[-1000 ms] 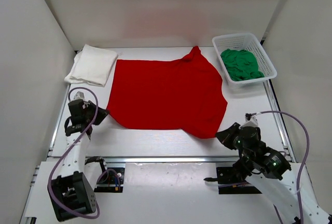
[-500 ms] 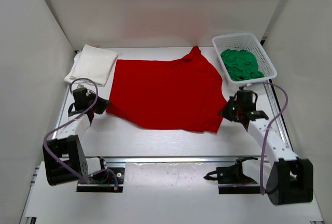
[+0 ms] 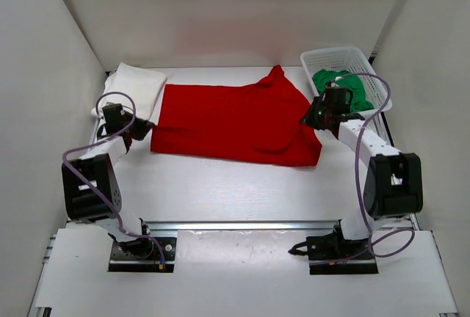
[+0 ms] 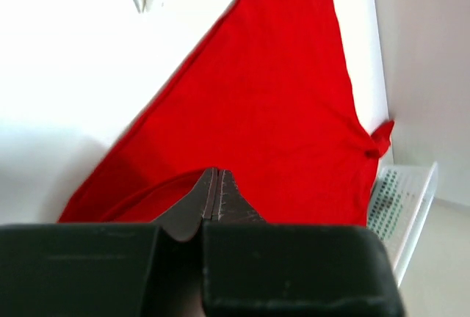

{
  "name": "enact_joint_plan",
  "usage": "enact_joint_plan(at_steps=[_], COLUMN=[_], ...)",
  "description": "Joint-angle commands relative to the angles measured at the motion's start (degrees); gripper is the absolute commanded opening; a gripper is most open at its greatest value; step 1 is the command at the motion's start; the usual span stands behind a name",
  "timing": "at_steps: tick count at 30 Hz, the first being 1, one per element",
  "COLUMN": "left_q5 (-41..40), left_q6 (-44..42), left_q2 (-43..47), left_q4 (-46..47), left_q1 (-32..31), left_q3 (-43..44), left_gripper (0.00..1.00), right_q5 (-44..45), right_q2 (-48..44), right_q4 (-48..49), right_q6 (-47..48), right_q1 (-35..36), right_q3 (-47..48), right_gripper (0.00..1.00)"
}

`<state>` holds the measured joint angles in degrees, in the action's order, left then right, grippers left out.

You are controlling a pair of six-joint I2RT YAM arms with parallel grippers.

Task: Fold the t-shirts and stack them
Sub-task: Fold the flattened tshirt in 1/3 of the way

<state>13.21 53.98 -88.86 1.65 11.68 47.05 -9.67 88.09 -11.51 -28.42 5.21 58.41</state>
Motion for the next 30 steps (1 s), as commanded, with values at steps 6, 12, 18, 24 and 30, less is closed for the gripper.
enact_joint_plan(at_steps=[6, 12, 18, 24, 30], left_q5=[-1.88, -1.96, -1.88, -3.62, -2.5], left_q6=[-0.54, -0.71, -1.94, -1.94, -3.35], left_q2=[-8.34, -9.49, -10.1, -2.57, 6.76], left_q4=[0.46, 1.94, 1.53, 3.27, 2.48], left_q1=[0.53, 0.45, -0.34, -0.6, -3.07], left_q3=[6.21, 6.57, 9.54, 4.47, -6.24], left_gripper=[0.0, 0.04, 0.17, 0.38, 0.33], right_q5=[-0.87, -0.96, -0.18, 1.06, 1.15], right_q2=[11.47, 18.07, 21.33, 12.22, -8.34], right_q4=[0.35, -0.97, -2.46, -0.89, 10.52], right_q6=[3.73, 4.0, 3.9, 4.79, -1.09], right_q1=[-1.61, -2.31, -1.35, -0.47, -0.73], right_q3=[14.96, 21.47, 27.28, 20.19, -9.49], right_gripper=[0.0, 0.0, 0.12, 0.41, 0.0])
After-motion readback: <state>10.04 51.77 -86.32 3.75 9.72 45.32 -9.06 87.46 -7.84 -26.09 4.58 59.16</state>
